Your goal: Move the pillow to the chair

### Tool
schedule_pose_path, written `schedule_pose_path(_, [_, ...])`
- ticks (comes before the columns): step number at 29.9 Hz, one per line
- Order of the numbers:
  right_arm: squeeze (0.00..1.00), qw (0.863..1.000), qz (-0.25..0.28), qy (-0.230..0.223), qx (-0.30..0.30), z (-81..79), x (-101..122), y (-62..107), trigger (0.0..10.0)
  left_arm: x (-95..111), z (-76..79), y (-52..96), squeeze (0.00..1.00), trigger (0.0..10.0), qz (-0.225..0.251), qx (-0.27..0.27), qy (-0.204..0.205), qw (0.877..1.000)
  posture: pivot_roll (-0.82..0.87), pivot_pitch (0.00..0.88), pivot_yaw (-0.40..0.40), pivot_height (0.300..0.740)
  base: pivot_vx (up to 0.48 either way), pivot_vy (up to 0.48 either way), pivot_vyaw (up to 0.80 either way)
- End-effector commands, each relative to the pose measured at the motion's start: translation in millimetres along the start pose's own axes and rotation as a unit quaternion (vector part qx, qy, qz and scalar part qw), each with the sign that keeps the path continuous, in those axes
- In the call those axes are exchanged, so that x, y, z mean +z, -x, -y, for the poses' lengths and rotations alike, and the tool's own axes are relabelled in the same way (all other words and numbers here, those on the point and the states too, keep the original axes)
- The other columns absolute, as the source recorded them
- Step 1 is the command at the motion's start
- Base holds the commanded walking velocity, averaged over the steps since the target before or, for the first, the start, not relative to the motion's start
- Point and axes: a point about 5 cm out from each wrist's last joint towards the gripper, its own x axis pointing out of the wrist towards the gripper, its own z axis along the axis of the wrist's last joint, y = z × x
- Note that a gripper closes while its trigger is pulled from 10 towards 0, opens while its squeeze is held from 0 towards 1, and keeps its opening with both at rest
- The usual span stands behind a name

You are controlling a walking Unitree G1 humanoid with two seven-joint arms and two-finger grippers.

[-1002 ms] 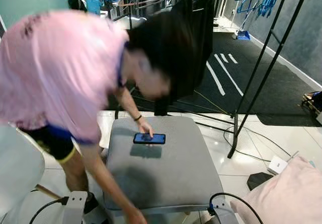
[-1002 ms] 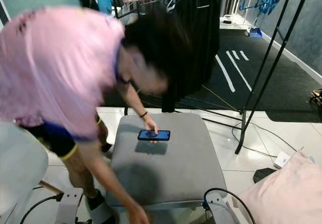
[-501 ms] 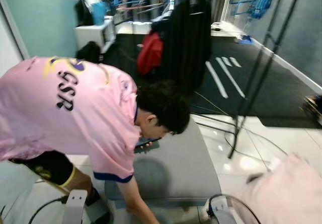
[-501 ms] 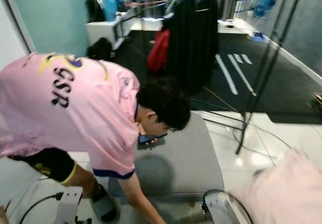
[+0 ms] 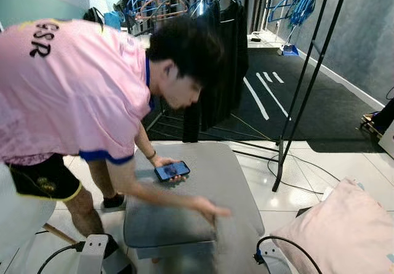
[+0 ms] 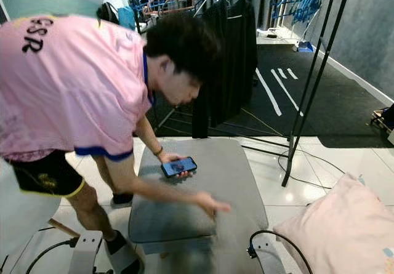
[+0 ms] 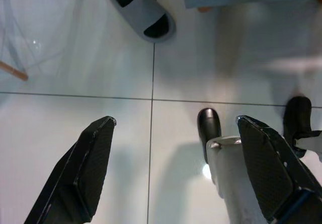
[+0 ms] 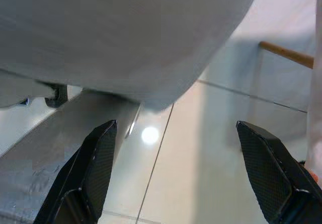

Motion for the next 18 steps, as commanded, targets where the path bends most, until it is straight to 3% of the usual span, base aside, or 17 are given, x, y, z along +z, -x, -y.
schedule_pose_path(1, [0.0,0.999,0.046,-0.023,-0.003,0.3,18,1.2,10.0,-1,-1.9,0.3,0.0,10.0,-0.003,0.001,0.002,1.0,-0.13,0.042,-0.025,0.709,0.0,0.0,0.0])
schedule_pose_path(6, [0.0,0.993,0.103,-0.052,-0.008,5.1,36,4.6,10.0,-1,-2.2,0.3,0.0,10.0,-0.002,0.002,-0.001,1.0,-0.13,0.046,-0.023,0.709,0.0,0.0,0.0])
schedule_pose_path(8, [0.0,0.984,0.155,-0.09,-0.024,16.9,54,11.1,10.0,-1,-2.7,0.4,0.0,10.0,-0.002,0.003,-0.003,1.0,-0.13,0.048,-0.023,0.709,0.0,0.0,0.0])
schedule_pose_path(13, [0.0,0.973,0.197,-0.119,-0.032,27.7,68,17.9,10.0,-1,-3.2,0.5,0.0,10.0,0.0,0.004,-0.004,1.0,-0.13,0.05,-0.022,0.709,0.0,0.0,0.0])
schedule_pose_path(16, [0.0,0.953,0.26,-0.153,-0.005,36.0,97,29.7,10.0,0,-3.6,0.5,0.0,10.0,0.008,0.004,-0.006,1.0,-0.14,0.05,-0.021,0.709,0.0,0.0,0.0])
schedule_pose_path(17, [0.0,0.953,0.26,-0.153,-0.005,36.0,97,29.7,10.0,0,-3.6,0.5,0.0,10.0,0.008,0.004,-0.006,1.0,-0.14,0.05,-0.021,0.709,0.0,0.0,0.0])
schedule_pose_path(18, [0.0,0.947,0.284,-0.151,0.006,37.9,110,35.5,10.0,1,-3.6,0.6,0.0,10.0,0.013,0.004,-0.002,1.0,-0.14,0.048,-0.022,0.709,0.0,0.0,0.8])
